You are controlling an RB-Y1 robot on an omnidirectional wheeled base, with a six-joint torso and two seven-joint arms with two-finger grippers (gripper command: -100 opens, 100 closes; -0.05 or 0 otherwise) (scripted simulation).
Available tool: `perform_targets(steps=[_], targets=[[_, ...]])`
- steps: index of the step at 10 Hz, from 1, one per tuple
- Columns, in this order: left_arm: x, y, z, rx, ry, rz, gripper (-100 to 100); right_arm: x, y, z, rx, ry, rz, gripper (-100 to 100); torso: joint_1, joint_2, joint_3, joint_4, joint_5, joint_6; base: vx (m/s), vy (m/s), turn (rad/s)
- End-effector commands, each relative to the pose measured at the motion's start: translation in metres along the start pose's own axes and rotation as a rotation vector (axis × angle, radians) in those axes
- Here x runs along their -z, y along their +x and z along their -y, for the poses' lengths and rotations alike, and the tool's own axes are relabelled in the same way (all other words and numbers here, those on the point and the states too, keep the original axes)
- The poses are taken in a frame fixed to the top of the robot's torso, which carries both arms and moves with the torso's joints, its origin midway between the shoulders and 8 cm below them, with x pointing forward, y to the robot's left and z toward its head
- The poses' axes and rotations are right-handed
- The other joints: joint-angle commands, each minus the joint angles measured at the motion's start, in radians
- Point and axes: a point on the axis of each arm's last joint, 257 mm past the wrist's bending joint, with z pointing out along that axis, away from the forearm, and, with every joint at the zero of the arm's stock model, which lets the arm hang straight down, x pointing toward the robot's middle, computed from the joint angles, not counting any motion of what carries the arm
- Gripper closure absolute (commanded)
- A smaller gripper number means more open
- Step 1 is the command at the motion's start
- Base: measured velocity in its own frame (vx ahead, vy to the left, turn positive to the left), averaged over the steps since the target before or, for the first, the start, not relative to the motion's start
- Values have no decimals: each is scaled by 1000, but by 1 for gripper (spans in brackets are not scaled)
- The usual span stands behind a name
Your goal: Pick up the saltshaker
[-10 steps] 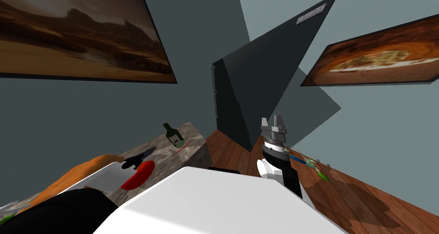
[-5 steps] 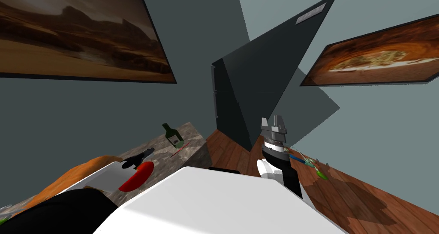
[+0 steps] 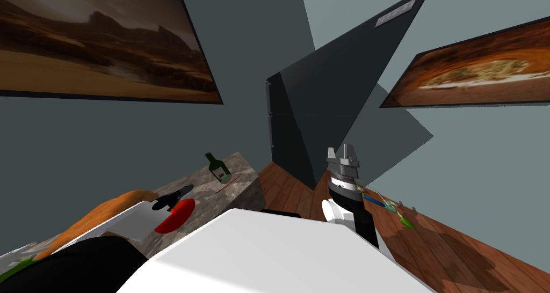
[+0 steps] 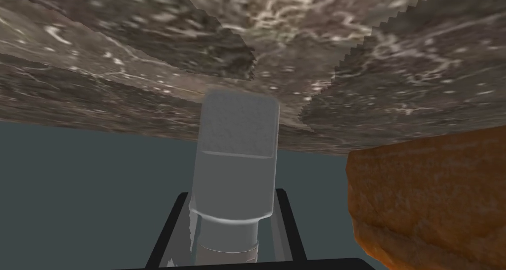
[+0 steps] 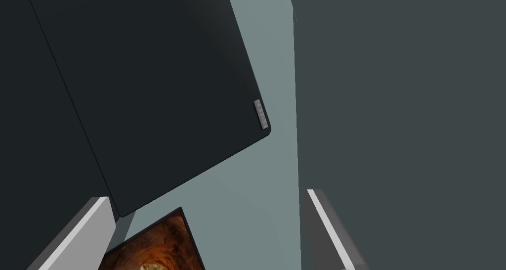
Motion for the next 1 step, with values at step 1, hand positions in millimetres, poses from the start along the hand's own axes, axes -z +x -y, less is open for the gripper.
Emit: perform_targets(steps=[1], targets=[[0, 0, 0, 0, 0, 0, 0, 0, 0, 0, 0, 0, 0, 0, 0, 0, 0, 0, 0, 0, 0, 0, 0]])
